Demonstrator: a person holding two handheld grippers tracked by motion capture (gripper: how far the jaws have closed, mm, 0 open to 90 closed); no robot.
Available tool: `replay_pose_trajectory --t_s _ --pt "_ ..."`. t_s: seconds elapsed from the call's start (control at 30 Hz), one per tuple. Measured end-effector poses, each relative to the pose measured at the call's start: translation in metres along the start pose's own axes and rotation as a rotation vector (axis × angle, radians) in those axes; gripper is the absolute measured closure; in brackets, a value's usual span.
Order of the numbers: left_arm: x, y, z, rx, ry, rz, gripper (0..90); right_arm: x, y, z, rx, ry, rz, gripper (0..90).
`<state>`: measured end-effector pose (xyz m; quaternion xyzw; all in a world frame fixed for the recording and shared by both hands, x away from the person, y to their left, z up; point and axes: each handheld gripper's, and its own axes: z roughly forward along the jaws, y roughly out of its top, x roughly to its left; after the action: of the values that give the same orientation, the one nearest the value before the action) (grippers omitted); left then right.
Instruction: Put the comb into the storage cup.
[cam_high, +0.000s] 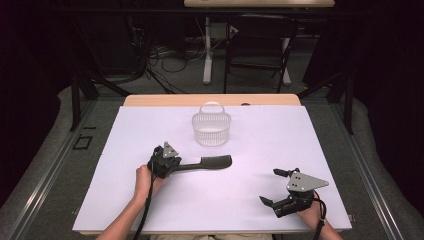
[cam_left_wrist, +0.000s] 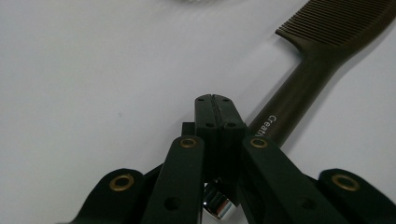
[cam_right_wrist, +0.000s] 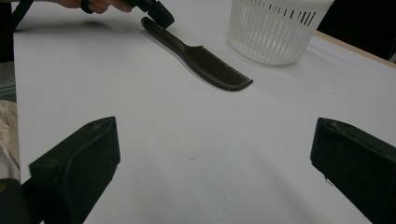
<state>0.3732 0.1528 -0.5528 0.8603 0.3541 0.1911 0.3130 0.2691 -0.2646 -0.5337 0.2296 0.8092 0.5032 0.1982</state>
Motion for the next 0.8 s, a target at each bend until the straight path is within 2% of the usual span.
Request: replay_pose_trajectory --t_s 0.67,0.8 --pt "-0.0074 0.0000 -0.0012 0.040 -0.045 0.029 89.1 0.0003 0.0004 0.0003 -0.002 0.005 -0.001 1.3" --pt "-0.0060 0.0004 -0.0029 0.029 -0.041 0.025 83.4 0.0000 0.0003 0.0002 0.002 0.006 0.000 1.3"
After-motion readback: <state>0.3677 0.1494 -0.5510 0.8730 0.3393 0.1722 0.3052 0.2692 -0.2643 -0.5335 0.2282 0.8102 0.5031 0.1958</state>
